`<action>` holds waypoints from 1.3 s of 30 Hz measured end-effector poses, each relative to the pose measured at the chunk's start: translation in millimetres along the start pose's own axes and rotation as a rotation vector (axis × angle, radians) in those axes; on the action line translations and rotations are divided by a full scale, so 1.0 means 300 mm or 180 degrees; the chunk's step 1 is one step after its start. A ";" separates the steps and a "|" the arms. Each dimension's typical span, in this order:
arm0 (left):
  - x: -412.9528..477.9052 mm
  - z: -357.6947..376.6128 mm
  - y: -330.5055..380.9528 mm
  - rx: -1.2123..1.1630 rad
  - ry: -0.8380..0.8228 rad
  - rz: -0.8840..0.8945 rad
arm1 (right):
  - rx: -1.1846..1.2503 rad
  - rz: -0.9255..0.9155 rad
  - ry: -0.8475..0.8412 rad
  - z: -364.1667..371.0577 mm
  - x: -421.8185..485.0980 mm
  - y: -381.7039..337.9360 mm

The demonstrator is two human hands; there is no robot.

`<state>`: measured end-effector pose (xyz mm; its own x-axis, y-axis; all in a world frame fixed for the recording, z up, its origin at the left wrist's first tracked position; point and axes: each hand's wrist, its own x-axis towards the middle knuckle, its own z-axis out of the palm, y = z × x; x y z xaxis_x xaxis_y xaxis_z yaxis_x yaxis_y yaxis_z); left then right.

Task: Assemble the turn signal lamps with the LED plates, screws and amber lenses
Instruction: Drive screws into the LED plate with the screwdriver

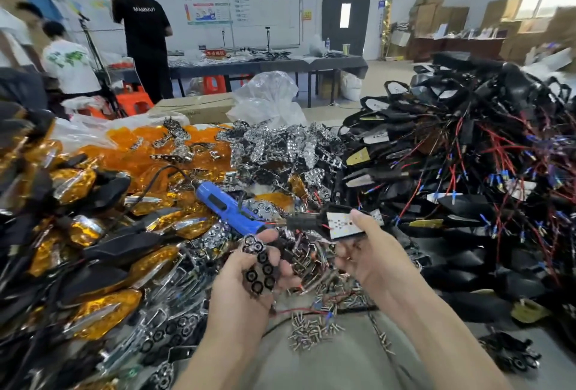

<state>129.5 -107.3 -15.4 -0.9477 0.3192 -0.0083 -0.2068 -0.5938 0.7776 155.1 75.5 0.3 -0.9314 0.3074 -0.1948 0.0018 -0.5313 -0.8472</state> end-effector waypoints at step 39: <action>0.013 -0.002 -0.022 0.1576 0.0411 0.0409 | 0.0880 0.0121 -0.0636 -0.004 0.002 0.081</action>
<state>126.9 -102.6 -20.8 -0.9865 0.1546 0.0533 0.0229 -0.1922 0.9811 155.2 63.8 -21.1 -0.9855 0.1371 -0.0997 -0.0354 -0.7416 -0.6699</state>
